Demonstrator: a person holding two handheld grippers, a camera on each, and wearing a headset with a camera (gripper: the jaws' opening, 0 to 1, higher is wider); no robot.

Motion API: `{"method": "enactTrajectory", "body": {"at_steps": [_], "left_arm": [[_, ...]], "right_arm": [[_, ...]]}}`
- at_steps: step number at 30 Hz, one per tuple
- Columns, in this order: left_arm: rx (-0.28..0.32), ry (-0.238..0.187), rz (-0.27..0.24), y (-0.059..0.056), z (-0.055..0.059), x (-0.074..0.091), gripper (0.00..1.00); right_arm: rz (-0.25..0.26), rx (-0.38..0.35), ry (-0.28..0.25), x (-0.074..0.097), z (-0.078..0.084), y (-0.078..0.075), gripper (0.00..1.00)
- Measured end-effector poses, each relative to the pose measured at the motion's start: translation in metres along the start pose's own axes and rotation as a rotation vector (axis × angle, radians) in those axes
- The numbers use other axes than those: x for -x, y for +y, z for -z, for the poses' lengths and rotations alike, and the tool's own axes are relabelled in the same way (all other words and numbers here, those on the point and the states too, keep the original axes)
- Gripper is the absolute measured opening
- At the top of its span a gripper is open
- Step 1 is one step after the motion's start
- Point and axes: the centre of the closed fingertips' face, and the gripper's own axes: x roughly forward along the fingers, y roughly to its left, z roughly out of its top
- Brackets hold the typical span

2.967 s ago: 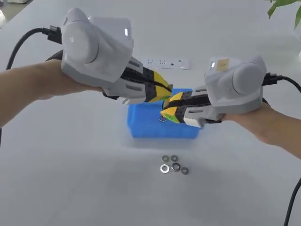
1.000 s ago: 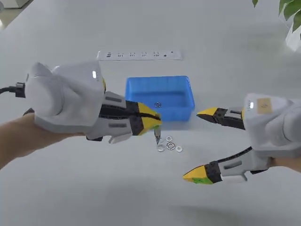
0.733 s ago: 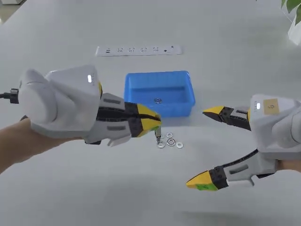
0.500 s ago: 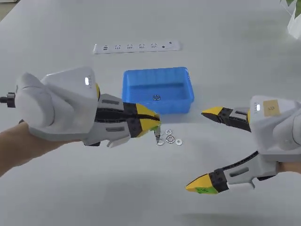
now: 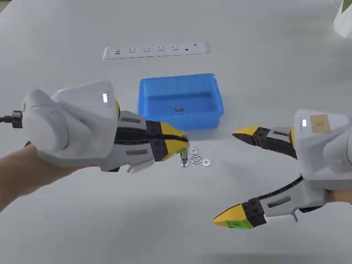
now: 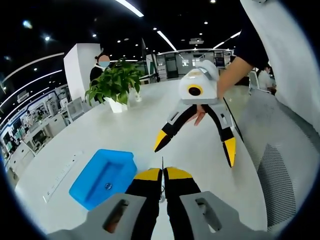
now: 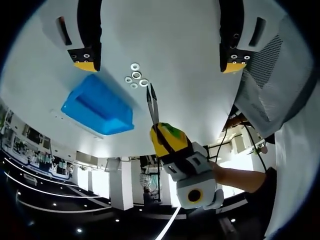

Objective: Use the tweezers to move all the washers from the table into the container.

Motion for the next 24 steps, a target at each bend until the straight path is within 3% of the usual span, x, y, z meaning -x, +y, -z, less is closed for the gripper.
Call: {"method": "enactTrajectory", "body": {"at_steps": [11,18,24], "left_arm": [[0.008,0.005,0.000,0.001,0.009,-0.006,0.05],[0.028,-0.015,-0.003,0.004,0.010,-0.004,0.05],[0.045,-0.013,0.036,-0.003,0.011,0.000,0.05]], "right_arm": [[-0.024,-0.026,0.013,-0.001,0.009,0.004,0.98],[-0.018,-0.037,0.008,-0.001,0.009,0.003,0.97],[-0.038,-0.025,0.013,-0.006,0.007,0.005,0.97]]}}
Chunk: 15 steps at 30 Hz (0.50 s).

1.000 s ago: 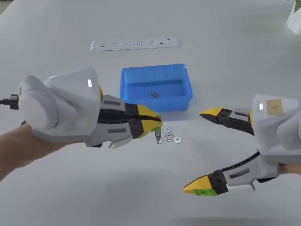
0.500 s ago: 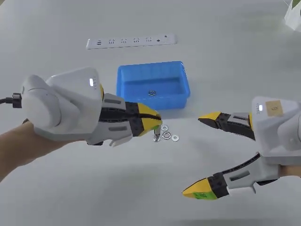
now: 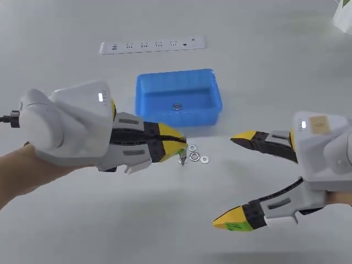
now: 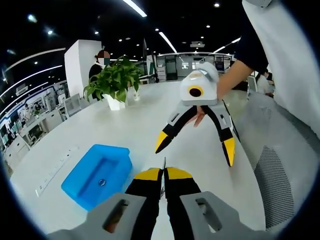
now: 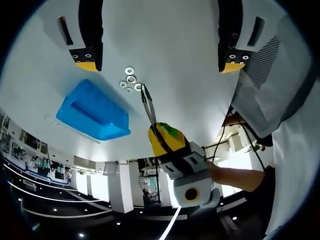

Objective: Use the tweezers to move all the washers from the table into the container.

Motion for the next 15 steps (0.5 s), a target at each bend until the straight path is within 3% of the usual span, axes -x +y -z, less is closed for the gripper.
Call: {"method": "enactTrajectory", "body": {"at_steps": [6,8,12,15], "left_arm": [[0.022,0.003,-0.012,0.006,0.001,0.003,0.05],[0.031,0.002,-0.019,0.008,0.002,0.002,0.05],[0.042,0.004,-0.022,0.011,0.001,0.002,0.05],[0.049,0.004,-0.015,0.011,0.001,0.001,0.05]], "right_arm": [[-0.041,0.040,0.002,-0.016,-0.013,-0.002,0.94],[-0.034,0.103,-0.028,-0.023,-0.025,-0.006,0.87],[-0.053,0.103,-0.042,-0.038,-0.037,-0.007,0.83],[-0.070,0.126,-0.027,-0.047,-0.038,-0.007,0.78]]}}
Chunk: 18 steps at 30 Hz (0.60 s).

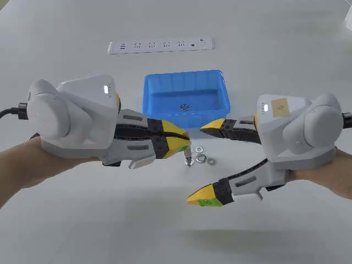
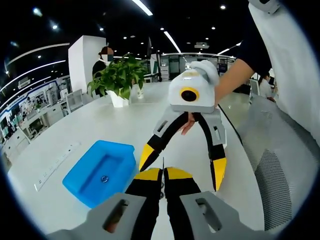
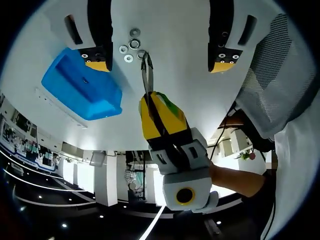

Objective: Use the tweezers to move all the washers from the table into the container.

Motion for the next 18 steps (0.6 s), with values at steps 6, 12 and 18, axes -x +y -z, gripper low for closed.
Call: {"method": "enactTrajectory", "body": {"at_steps": [6,12,18], "left_arm": [[-0.008,0.003,0.002,0.002,0.000,-0.001,0.05],[-0.006,0.000,0.008,0.002,-0.002,-0.004,0.05],[-0.031,0.014,0.030,-0.001,-0.003,-0.006,0.05]], "right_arm": [[-0.038,0.040,0.036,-0.008,0.006,-0.003,0.49],[-0.044,0.031,0.048,-0.011,0.006,-0.009,0.45],[-0.039,0.047,0.070,-0.014,0.009,-0.016,0.31]]}}
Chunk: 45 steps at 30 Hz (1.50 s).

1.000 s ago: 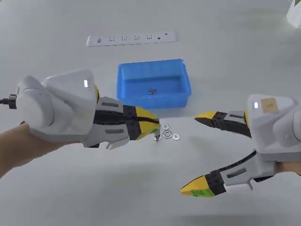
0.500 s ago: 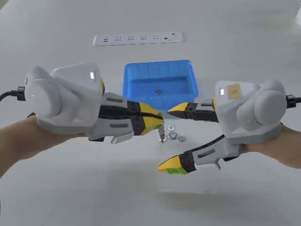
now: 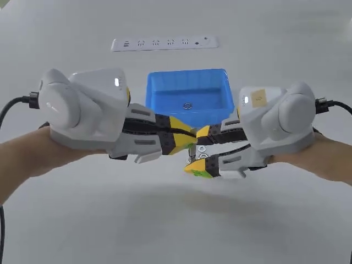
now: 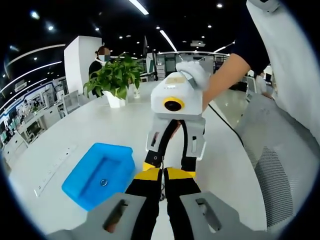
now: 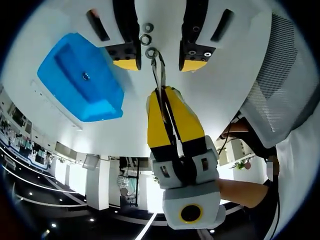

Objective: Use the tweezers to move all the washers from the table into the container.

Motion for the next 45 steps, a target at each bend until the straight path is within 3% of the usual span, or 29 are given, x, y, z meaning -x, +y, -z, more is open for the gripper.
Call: {"method": "enactTrajectory", "body": {"at_steps": [11,17,32,36,38,41,45], "left_arm": [[-0.006,0.016,0.007,0.0003,0.0032,0.0032,0.05],[-0.008,0.020,0.013,-0.0004,0.0046,0.0034,0.06],[-0.005,0.034,0.008,0.0028,0.0039,-0.0008,0.06],[-0.037,0.050,0.015,0.0046,0.0035,-0.0015,0.06],[-0.033,0.056,0.018,0.0062,0.0032,-0.0022,0.06],[0.024,0.065,0.023,0.0059,0.0034,-0.0027,0.06],[0.028,0.067,0.029,0.0062,0.0031,-0.0031,0.07]], "right_arm": [[-0.038,-0.003,0.029,-0.0037,0.0079,0.0014,0.15],[-0.042,-0.025,-0.004,-0.0026,0.0016,0.0001,0.14],[-0.025,0.011,-0.012,-0.0024,0.0032,-0.0003,0.10],[-0.018,0.007,-0.019,-0.0025,0.0034,-0.0025,0.10],[-0.015,0.006,-0.020,-0.0026,0.0033,-0.0029,0.10],[-0.013,0.006,-0.021,-0.0024,0.0038,-0.0031,0.10],[-0.009,0.009,-0.018,-0.0021,0.0037,-0.0030,0.10]]}}
